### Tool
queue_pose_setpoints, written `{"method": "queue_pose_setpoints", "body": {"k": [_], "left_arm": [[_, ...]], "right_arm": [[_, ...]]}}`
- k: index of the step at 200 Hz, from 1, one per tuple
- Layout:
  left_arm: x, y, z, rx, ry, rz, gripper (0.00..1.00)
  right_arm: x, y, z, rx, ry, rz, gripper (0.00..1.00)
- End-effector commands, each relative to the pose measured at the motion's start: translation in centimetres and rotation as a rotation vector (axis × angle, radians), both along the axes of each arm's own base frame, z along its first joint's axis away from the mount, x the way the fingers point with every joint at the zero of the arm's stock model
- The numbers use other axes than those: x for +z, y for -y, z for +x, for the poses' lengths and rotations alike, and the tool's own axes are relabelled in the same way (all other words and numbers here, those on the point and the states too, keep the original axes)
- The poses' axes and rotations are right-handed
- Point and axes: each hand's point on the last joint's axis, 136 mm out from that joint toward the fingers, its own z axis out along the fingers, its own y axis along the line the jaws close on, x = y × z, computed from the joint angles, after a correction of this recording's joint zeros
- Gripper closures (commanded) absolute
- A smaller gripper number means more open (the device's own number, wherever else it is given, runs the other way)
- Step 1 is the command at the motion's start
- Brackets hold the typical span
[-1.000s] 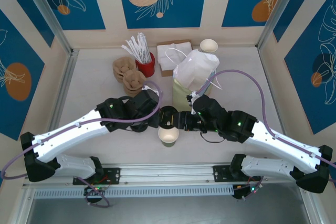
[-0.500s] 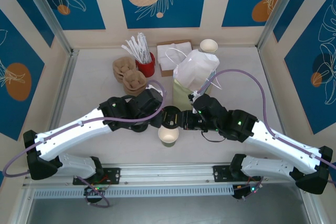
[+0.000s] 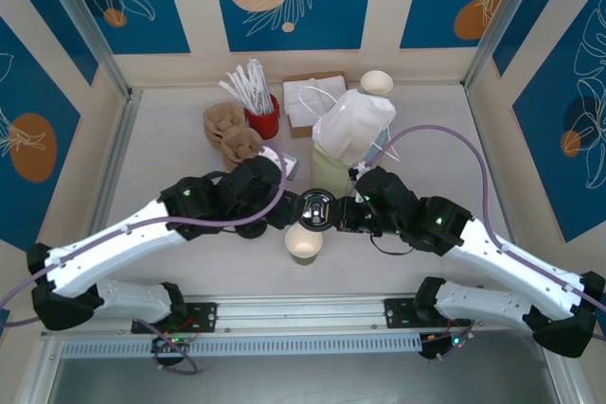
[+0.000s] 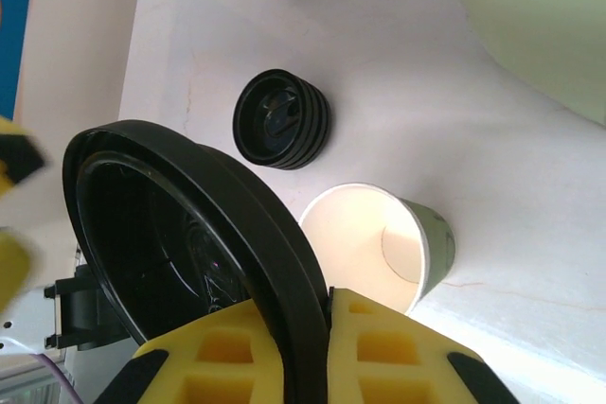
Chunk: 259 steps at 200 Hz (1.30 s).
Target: Pack the takeout coffee
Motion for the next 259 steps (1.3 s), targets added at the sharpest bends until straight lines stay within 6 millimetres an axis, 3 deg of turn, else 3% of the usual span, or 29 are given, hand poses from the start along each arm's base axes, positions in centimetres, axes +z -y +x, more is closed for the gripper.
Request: {"method": "queue_pose_setpoints", "body": {"k": [1,23,79,126,177,217,259], "left_arm": [[3.3,-0.1,-0.9,-0.11,0.137,-0.07,0.48],[4.3,0.0,-2.0,-0.228,0.247,-0.063,0.41],[4.6,1.8,-4.8,-0.544,0.546,0.019,0.41],[2.9,3.5,-7.9,-0.829,0.767,0.031,0.37],[0.4,5.0,-7.5,-0.897,0.814,0.135,0.31],[-0.5,6.2,-8.4,-0.947,0.848,0.171,0.3],[-3.0,6.3,-8.5,-0.984,0.818,0.245,0.3]], "right_arm": [[0.4,0.6,-1.0,0.024,-0.052,0.003,0.99],[0.2,1.0,-1.9,0.046,-0.127,0.004,1.0],[0.1,2.3,-4.5,0.114,-0.314,-0.011,1.0],[0.5,3.8,-5.9,0.145,-0.407,-0.009,1.0],[0.5,4.2,-6.3,0.172,-0.474,0.014,1.0],[0.2,3.9,-6.6,0.209,-0.516,0.03,1.0],[0.3,3.8,-6.4,0.22,-0.524,0.047,1.0]]}}
